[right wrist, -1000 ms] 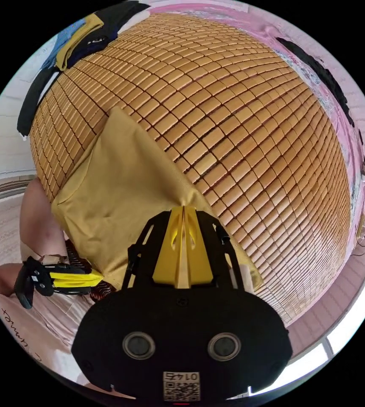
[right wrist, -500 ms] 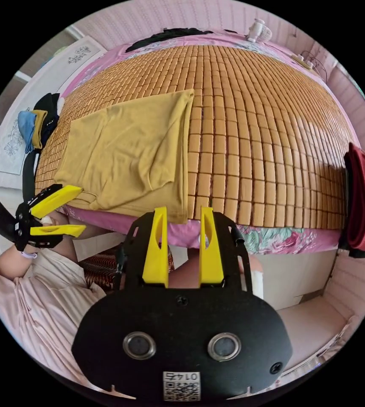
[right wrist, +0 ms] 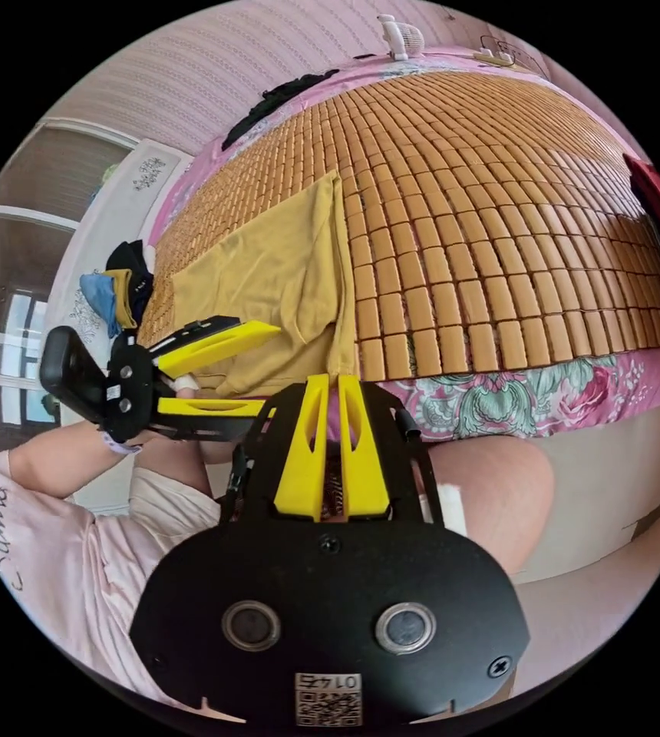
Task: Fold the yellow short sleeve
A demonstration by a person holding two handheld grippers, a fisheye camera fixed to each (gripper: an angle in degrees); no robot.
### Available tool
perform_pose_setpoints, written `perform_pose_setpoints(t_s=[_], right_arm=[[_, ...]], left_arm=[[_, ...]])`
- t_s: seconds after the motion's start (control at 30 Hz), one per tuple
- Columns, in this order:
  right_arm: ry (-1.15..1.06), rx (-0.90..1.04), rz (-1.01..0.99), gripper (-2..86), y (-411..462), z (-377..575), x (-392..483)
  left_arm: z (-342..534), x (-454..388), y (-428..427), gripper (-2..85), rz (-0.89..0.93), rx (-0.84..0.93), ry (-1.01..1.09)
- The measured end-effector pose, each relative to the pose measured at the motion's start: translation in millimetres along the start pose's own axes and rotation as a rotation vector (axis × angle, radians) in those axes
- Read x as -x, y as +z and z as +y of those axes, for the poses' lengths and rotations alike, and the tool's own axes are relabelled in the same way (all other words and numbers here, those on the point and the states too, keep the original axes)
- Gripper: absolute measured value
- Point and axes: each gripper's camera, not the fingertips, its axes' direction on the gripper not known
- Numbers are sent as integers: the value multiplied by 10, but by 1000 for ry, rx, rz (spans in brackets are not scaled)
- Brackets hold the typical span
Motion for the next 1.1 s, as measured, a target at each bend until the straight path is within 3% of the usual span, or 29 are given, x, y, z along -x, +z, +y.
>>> perform_pose_setpoints(t_s=[0.13,0.27,0.43,0.6,0.7,0.77,0.87,1.1], right_arm=[[40,-70,-247,17,-357,71,-52],[-10,-111,-381,26,-567,186,81],[80,-247,-166,89,-841,380,-166],[135,-286,-140,117,-806,335,-338],[179,-246,-111,97,-693,281,-349],[201,-207,-100,39,-652,285,-316],[198,-263,-136,22,-848,393,-257],[66,-412,-155,13,-1768,639,68]], left_arm=[[-146,24,143,156,-6,40,23],[-124,127,84,54,-16,26,-83],[100,-63,-272,8,49,-26,-37],[501,-357,-518,5,102,-30,9],[701,-395,-563,4,125,-14,-31],[789,-397,-606,4,118,-21,-45],[862,-372,-727,1,97,-48,-45],[900,-277,-1275,1,39,-282,-36]])
